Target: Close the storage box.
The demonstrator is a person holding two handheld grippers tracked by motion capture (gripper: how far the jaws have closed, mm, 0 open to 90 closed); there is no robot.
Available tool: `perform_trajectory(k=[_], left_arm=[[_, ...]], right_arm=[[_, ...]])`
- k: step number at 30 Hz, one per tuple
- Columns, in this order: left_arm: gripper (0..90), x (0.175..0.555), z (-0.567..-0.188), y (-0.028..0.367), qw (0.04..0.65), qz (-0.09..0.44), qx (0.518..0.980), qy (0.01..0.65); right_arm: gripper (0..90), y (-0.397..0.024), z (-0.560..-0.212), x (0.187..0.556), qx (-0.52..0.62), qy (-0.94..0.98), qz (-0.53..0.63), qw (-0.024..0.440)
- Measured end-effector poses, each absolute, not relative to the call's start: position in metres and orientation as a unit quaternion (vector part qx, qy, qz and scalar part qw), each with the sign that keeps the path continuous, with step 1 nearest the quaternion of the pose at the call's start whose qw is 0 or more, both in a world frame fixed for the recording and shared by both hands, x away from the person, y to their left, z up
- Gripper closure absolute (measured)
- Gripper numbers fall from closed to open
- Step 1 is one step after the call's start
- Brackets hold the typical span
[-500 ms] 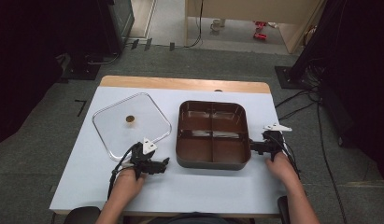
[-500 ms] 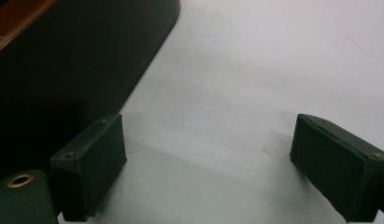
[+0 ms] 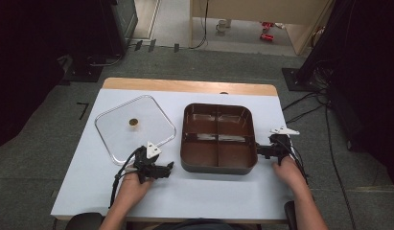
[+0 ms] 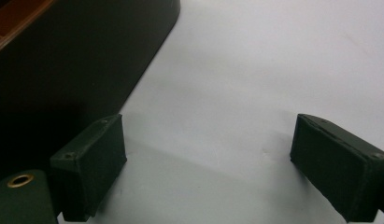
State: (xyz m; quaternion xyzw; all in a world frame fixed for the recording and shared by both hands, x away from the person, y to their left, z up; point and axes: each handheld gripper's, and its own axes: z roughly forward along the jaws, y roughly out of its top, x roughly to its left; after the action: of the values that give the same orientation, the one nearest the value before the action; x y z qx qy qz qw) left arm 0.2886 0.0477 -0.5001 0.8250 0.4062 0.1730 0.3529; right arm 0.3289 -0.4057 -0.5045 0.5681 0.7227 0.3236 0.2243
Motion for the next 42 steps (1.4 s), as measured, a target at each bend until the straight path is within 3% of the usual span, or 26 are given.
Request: perform_trajectory(k=[20,29,32,42], left_arm=[[14.6,0.292,-0.495,0.046,0.334,0.165,0.827,0.420],[16.2,0.300,-0.488,0.050,0.331,0.124,0.835,0.422],[23.8,0.301,-0.484,0.054,0.352,0.102,0.828,0.425],[26.2,0.302,-0.474,0.051,0.347,0.088,0.853,0.379]], right_arm=[[9.9,-0.406,-0.505,0.329,0.568,0.723,0.324,0.224],[9.9,-0.406,-0.505,0.329,0.568,0.722,0.324,0.224],[9.9,-0.406,-0.505,0.329,0.568,0.722,0.324,0.224],[9.9,-0.406,-0.505,0.329,0.568,0.722,0.324,0.224]])
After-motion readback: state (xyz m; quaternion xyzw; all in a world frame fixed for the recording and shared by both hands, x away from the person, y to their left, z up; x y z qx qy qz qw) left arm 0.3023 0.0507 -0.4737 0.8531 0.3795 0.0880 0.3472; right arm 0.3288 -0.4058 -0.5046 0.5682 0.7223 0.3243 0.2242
